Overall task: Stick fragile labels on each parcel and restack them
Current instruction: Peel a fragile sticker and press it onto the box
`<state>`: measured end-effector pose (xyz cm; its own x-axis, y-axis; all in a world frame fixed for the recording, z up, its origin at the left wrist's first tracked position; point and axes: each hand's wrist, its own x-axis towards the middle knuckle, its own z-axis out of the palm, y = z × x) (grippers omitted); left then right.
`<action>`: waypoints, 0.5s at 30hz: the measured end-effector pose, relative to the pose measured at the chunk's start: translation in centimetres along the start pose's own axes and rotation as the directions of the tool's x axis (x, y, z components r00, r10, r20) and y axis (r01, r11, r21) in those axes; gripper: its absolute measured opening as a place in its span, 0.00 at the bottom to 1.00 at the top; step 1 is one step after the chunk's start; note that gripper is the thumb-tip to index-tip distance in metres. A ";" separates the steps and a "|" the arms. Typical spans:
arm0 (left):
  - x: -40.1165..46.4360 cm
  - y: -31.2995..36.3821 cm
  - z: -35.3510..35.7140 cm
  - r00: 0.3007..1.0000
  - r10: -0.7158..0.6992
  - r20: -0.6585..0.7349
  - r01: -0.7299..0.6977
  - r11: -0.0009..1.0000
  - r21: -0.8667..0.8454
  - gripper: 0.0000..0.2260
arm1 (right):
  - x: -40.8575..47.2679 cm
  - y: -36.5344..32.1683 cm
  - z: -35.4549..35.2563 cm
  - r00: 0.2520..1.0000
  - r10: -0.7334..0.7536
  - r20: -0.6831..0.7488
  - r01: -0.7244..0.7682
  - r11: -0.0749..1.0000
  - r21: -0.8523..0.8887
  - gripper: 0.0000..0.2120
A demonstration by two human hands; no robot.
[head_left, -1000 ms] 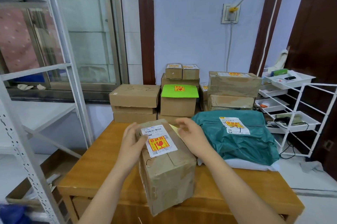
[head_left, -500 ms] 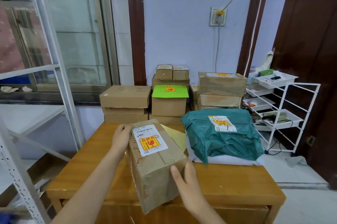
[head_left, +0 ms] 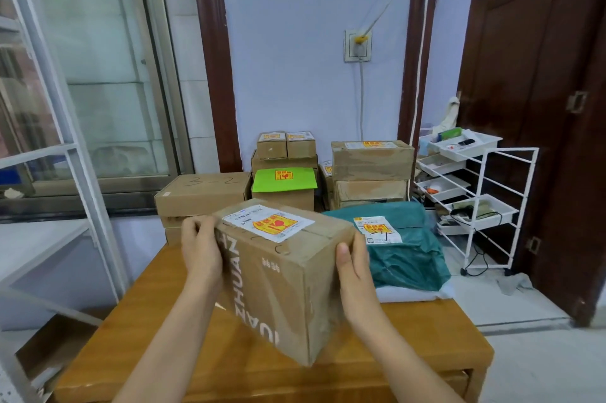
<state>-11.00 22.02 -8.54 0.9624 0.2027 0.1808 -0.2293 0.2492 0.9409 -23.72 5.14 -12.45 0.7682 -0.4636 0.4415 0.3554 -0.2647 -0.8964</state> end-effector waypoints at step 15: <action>-4.8 4.1 11.3 0.968 0.151 0.203 -0.116 0.978 -0.175 0.12 | 8.2 -3.0 -10.8 0.929 -0.049 -0.366 0.019 0.996 -0.083 0.17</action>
<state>-14.95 11.36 -2.35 0.9261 0.0416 0.3750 -0.3611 0.3855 0.8491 -24.22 -7.07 -5.75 0.5014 -0.7277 0.4680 0.3248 -0.3430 -0.8814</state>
